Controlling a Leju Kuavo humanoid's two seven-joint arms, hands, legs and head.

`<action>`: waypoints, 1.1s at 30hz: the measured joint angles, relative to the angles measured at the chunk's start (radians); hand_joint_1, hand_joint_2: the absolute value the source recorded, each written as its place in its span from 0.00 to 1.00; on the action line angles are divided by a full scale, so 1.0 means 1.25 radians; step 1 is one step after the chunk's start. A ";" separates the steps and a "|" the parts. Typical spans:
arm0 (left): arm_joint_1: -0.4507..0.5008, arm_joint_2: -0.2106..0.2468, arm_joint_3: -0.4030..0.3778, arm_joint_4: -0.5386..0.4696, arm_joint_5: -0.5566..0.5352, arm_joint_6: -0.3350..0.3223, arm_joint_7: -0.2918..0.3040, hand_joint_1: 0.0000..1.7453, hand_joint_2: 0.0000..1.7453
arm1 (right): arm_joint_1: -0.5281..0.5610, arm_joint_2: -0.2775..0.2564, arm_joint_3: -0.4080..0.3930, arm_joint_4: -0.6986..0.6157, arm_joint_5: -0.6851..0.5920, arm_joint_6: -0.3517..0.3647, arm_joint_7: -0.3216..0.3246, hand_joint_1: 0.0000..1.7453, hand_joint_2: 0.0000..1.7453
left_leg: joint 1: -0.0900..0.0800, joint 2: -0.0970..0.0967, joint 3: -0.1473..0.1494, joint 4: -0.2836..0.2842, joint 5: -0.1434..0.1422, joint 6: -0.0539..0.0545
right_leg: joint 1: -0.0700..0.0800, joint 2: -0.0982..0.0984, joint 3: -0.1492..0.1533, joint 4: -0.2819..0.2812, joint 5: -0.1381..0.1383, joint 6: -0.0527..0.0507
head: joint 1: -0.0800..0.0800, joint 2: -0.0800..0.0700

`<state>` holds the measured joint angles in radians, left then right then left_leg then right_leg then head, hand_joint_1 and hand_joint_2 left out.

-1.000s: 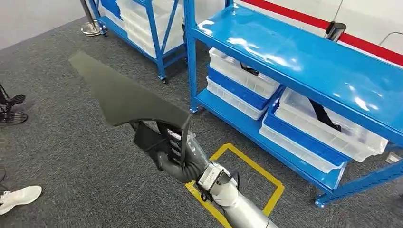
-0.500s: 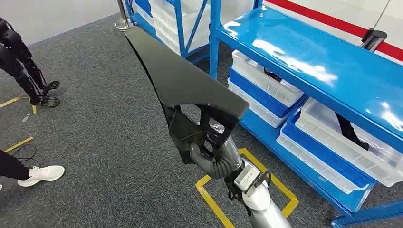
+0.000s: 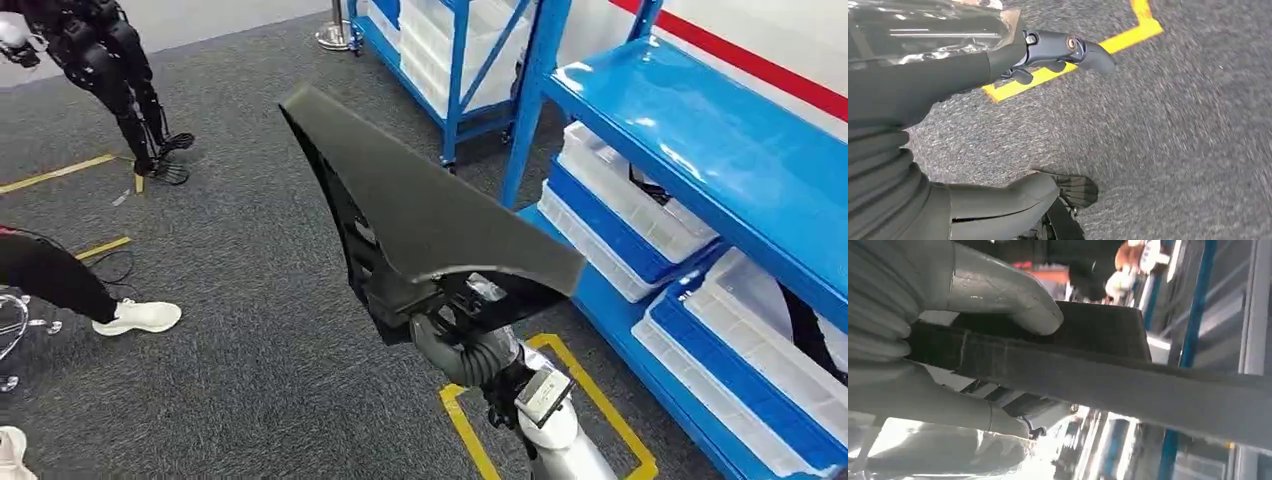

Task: Take the parts from the cabinet and place them on the table.

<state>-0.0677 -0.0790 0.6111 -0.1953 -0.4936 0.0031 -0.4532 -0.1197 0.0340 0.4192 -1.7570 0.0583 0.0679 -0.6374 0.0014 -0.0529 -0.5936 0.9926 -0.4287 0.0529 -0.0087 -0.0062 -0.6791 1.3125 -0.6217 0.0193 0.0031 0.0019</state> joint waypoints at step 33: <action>0.001 0.002 0.013 -0.001 -0.014 0.026 -0.003 0.00 1.00 | -0.131 -0.033 0.023 -0.004 -0.037 -0.021 0.027 1.00 1.00 | 0.001 -0.032 -0.003 0.005 0.004 -0.005 | -0.005 0.012 0.052 -0.150 0.082 0.026 | -0.001 0.000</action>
<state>-0.0670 -0.0771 0.6275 -0.1961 -0.5116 0.0359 -0.4570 -0.2836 -0.0072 0.4479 -1.7624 0.0122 0.0420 -0.6043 0.0032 -0.0933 -0.5974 0.9983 -0.4233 0.0464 -0.0147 0.0094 -0.6140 1.1250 -0.5189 0.0517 0.0019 0.0019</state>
